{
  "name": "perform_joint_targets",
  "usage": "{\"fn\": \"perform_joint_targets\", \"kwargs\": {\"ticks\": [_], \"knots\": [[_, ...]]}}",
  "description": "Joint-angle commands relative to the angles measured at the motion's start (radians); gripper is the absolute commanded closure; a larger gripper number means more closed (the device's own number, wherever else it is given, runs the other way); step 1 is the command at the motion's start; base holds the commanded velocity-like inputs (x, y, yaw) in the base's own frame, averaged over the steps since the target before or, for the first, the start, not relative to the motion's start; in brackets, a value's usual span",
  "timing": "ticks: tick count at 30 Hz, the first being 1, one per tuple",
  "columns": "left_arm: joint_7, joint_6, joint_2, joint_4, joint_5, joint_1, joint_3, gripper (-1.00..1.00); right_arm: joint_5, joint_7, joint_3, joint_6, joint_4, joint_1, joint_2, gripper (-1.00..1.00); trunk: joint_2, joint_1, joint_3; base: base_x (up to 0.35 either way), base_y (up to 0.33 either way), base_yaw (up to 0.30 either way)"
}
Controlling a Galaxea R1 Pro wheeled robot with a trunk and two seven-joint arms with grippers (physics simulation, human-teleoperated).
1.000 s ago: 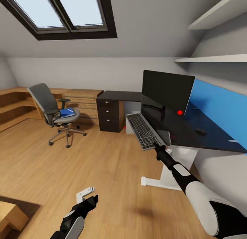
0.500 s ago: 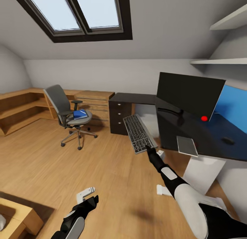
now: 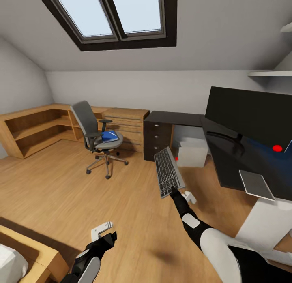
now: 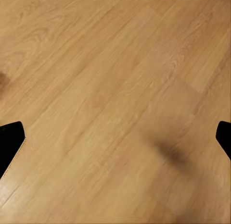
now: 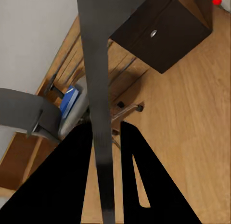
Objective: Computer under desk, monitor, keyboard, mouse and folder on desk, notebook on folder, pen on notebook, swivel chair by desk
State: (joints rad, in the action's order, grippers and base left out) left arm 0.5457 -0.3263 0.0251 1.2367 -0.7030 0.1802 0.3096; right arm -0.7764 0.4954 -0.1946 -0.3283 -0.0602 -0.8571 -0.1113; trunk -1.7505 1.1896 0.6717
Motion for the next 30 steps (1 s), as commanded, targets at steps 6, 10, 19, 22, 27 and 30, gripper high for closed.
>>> {"fn": "perform_joint_targets", "kwargs": {"ticks": [6,10,19,22,27,30], "knots": [[0.006,-0.004,0.001,-0.006,-0.014,0.001,0.004,-1.0,0.007,0.023,-0.008,-0.011,0.029,0.074,0.024,1.0,-0.001,0.0,0.001,0.219,0.208,0.007],[0.004,-0.003,0.001,-0.09,-0.013,0.001,0.006,-1.0,0.009,0.024,-0.008,-0.017,0.031,0.098,0.041,1.0,-0.001,0.0,0.001,0.264,0.071,0.001],[0.005,-0.002,0.0,-0.131,-0.013,0.001,0.004,-1.0,0.023,0.071,-0.008,-0.121,0.03,0.205,0.052,1.0,0.034,-0.019,-0.015,0.034,0.005,0.0],[0.005,-0.001,-0.001,-0.174,-0.013,0.001,0.01,-1.0,0.023,0.118,-0.008,-0.192,0.031,0.266,0.054,1.0,0.055,-0.03,-0.024,0.001,0.0,0.0],[0.001,0.18,0.015,-0.398,-0.01,0.001,0.085,-1.0,0.017,0.259,-0.009,-0.231,0.032,0.388,0.055,1.0,0.09,-0.05,-0.04,0.0,0.0,0.0],[0.0,0.225,0.018,-0.465,-0.007,0.001,0.086,-1.0,0.02,0.26,-0.009,-0.233,0.033,0.391,0.055,1.0,0.111,-0.061,-0.049,0.0,0.0,-0.21]]}}
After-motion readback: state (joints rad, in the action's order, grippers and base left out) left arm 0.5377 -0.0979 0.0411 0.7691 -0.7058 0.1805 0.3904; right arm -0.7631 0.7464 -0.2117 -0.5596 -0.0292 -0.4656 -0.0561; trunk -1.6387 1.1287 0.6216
